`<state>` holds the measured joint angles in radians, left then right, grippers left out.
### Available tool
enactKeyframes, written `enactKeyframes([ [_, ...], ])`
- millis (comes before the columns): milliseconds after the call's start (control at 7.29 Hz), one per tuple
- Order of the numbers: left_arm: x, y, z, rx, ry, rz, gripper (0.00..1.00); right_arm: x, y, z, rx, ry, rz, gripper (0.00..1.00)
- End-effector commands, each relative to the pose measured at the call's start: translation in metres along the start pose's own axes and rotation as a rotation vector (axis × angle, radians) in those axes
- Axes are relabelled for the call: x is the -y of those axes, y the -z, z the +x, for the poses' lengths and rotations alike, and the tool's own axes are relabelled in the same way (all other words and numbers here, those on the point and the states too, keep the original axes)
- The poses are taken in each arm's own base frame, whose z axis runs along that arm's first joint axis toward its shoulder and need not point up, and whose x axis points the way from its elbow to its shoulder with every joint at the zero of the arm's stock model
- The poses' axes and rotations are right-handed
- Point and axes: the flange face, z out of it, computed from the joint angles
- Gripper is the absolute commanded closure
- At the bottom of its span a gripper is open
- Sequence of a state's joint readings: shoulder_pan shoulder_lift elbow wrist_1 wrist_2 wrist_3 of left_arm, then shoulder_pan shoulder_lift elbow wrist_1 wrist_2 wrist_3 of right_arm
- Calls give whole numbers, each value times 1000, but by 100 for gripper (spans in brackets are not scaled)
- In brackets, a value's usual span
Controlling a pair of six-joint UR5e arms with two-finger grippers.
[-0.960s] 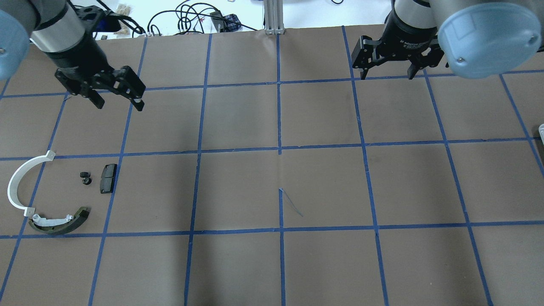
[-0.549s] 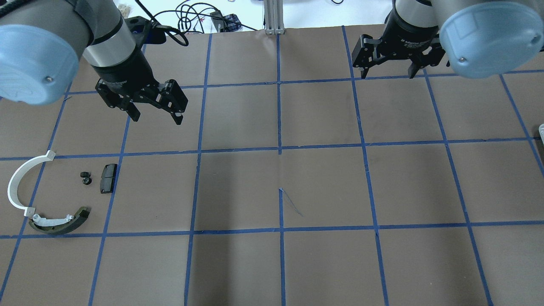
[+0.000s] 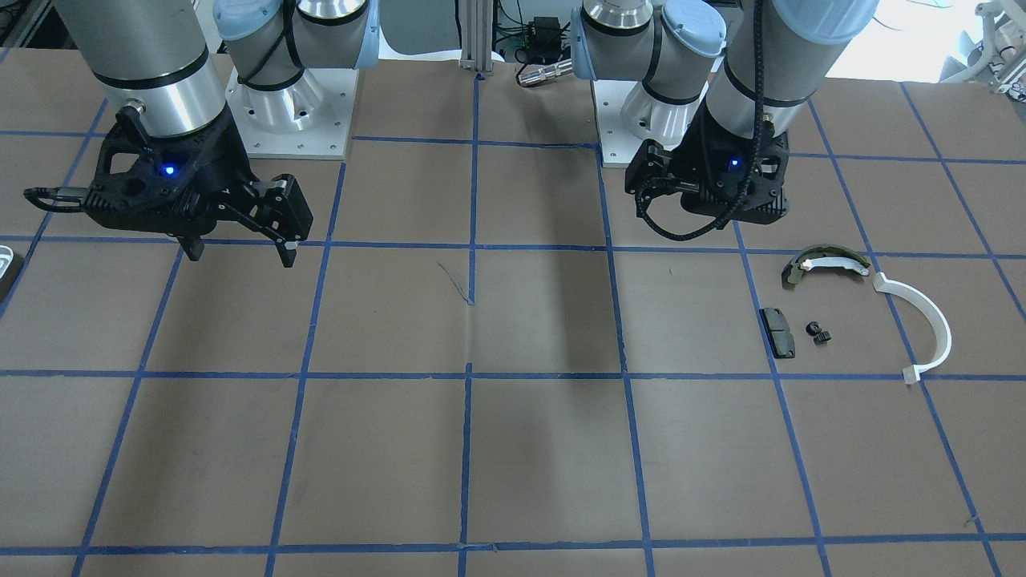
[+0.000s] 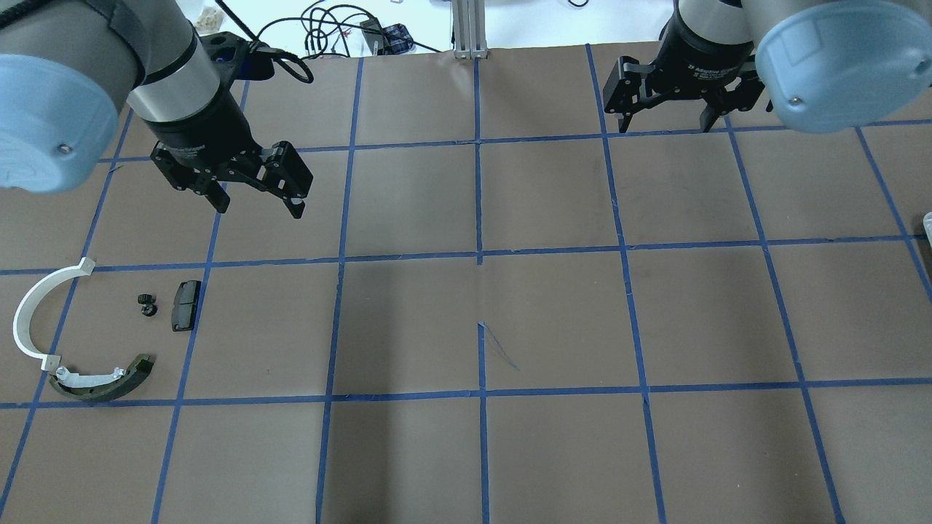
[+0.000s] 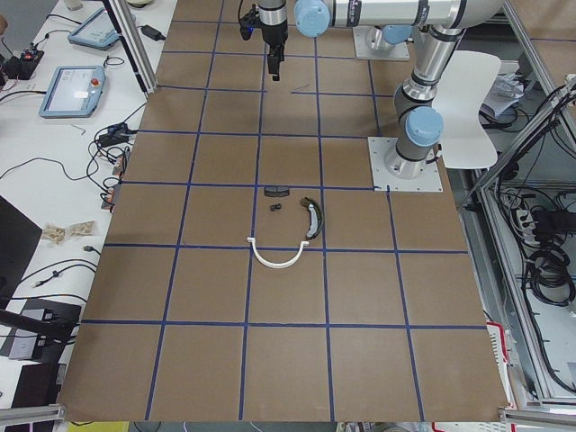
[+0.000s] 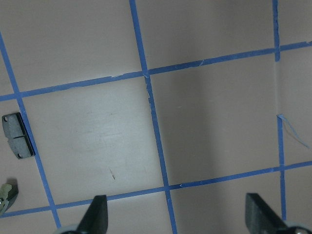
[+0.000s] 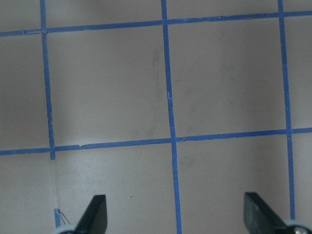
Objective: Place bearing gear from tray to pile
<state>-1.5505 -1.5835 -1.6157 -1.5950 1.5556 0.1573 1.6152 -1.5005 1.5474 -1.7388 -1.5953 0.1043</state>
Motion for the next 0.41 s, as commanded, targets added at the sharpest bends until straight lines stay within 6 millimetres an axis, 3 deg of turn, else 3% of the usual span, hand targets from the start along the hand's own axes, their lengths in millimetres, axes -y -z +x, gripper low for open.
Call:
enactKeyframes([
  [0, -2, 3, -20, -1, 13, 4, 0, -10, -12, 1, -13, 3, -121, 0],
  [274, -5, 6, -23, 2, 19, 9, 0, -4, -2, 0, -4, 1, -43, 0],
])
